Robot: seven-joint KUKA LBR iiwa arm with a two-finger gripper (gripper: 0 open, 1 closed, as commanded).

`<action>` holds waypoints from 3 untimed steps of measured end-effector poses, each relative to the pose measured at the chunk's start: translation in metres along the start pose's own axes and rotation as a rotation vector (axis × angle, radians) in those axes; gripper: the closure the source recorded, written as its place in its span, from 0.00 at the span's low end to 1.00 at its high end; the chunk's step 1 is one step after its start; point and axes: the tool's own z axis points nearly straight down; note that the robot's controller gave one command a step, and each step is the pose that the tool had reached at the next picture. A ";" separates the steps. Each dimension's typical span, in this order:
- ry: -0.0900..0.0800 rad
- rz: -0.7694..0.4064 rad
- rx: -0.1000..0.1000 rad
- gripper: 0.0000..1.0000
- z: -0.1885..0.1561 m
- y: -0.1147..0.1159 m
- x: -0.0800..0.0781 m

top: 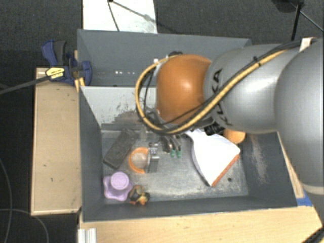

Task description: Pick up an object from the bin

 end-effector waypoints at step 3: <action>-0.007 -0.180 0.000 0.00 0.060 -0.009 -0.028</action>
Offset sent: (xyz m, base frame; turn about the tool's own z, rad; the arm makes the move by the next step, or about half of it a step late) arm 0.0335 -0.0096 -0.0859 -0.3326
